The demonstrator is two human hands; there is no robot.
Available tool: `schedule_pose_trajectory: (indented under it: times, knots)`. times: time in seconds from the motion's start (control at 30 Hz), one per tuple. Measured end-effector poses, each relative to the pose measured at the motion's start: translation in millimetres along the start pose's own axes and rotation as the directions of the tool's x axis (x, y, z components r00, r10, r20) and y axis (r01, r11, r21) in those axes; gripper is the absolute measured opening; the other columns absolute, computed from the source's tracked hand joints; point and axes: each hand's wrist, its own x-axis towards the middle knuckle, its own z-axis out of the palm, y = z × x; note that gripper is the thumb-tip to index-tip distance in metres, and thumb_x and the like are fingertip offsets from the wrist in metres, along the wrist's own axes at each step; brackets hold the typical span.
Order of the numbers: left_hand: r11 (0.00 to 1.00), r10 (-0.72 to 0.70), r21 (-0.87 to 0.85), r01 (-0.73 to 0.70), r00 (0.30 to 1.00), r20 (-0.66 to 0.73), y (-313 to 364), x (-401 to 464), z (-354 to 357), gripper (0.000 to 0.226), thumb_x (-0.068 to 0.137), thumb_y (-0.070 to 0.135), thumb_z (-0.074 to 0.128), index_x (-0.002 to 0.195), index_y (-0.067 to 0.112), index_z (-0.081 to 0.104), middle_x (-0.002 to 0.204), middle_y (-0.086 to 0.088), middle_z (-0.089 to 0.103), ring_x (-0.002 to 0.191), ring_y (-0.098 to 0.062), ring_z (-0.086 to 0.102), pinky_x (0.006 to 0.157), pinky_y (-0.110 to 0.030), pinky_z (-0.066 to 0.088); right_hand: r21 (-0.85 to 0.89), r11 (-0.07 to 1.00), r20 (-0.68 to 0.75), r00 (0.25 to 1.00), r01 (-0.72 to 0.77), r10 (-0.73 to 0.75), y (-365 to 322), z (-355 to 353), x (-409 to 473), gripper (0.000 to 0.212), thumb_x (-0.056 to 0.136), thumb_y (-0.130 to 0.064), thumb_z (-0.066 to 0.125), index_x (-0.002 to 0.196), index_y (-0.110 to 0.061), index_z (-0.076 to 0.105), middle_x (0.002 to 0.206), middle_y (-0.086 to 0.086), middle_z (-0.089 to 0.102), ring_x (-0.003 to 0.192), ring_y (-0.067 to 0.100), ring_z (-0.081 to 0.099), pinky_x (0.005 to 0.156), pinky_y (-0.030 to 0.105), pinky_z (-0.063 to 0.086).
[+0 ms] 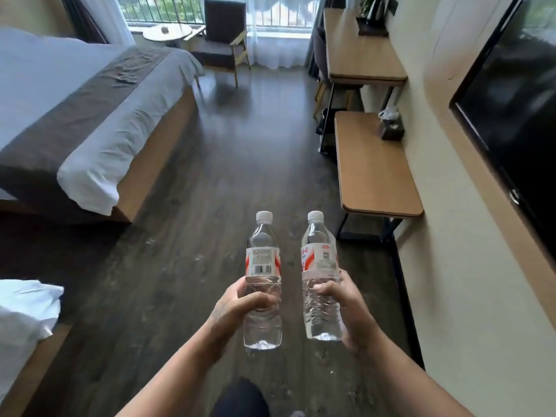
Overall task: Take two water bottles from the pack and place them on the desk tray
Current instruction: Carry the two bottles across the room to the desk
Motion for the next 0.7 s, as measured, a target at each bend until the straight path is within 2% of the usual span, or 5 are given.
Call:
schedule_pose_trajectory:
  times: [0.1, 0.23, 0.33, 0.5, 0.7]
  knots:
    - [1.000, 0.001, -0.019, -0.002, 1.000, -0.024, 32.2, 59.0, -16.0, 0.047, 0.067, 0.028, 0.085, 0.113, 0.019, 0.082, 0.114, -0.016, 0.086, 0.097, -0.026, 0.081, 0.089, -0.040, 0.066, -0.002, 1.000, 0.008, 1.000, -0.002, 0.002, -37.6, 16.4, 62.8, 0.077, 0.069, -0.009, 0.074, 0.141, -0.004, 0.047, 0.139, 0.043, 0.057, 0.107, 0.047, 0.065, 0.106, 0.077, 0.044]
    - [1.000, 0.007, -0.025, -0.007, 1.000, -0.006, 72.1, 152.0, -46.3, 0.054, 0.068, 0.025, 0.085, 0.119, 0.012, 0.080, 0.116, -0.018, 0.085, 0.099, -0.026, 0.081, 0.090, -0.039, 0.065, -0.005, 1.000, 0.006, 1.000, -0.005, 0.005, -76.4, 39.9, 158.1, 0.080, 0.069, -0.009, 0.074, 0.144, -0.004, 0.046, 0.124, 0.039, 0.062, 0.105, 0.046, 0.064, 0.103, 0.071, 0.049]
    - [0.999, 0.025, -0.025, -0.024, 1.000, 0.010, 107.0, 227.5, -74.7, 0.057, 0.064, 0.028, 0.085, 0.119, 0.010, 0.079, 0.113, -0.017, 0.086, 0.095, -0.019, 0.080, 0.081, -0.028, 0.064, 0.001, 1.000, -0.021, 1.000, -0.008, 0.008, -107.3, 62.1, 230.3, 0.088, 0.061, -0.013, 0.080, 0.143, -0.002, 0.047, 0.119, 0.029, 0.065, 0.104, 0.045, 0.065, 0.096, 0.063, 0.052]
    - [0.995, -0.031, -0.090, 0.033, 0.999, 0.022, 172.6, 340.7, -125.1, 0.062, 0.063, 0.025, 0.087, 0.121, 0.005, 0.076, 0.109, -0.017, 0.084, 0.098, -0.030, 0.076, 0.099, -0.053, 0.059, 0.029, 1.000, -0.045, 0.999, -0.012, 0.014, -166.1, 101.2, 337.9, 0.100, 0.051, -0.021, 0.084, 0.141, 0.000, 0.046, 0.114, 0.026, 0.065, 0.095, 0.041, 0.067, 0.087, 0.055, 0.055]
    - [0.992, -0.047, -0.119, 0.052, 0.998, 0.044, 251.4, 464.6, -166.6, 0.066, 0.064, 0.022, 0.086, 0.125, -0.001, 0.071, 0.106, -0.017, 0.078, 0.093, -0.030, 0.073, 0.086, -0.045, 0.063, 0.025, 1.000, -0.036, 0.999, -0.016, 0.017, -235.5, 125.5, 454.8, 0.097, 0.055, -0.026, 0.086, 0.142, -0.006, 0.047, 0.112, 0.021, 0.068, 0.090, 0.033, 0.072, 0.082, 0.051, 0.058]
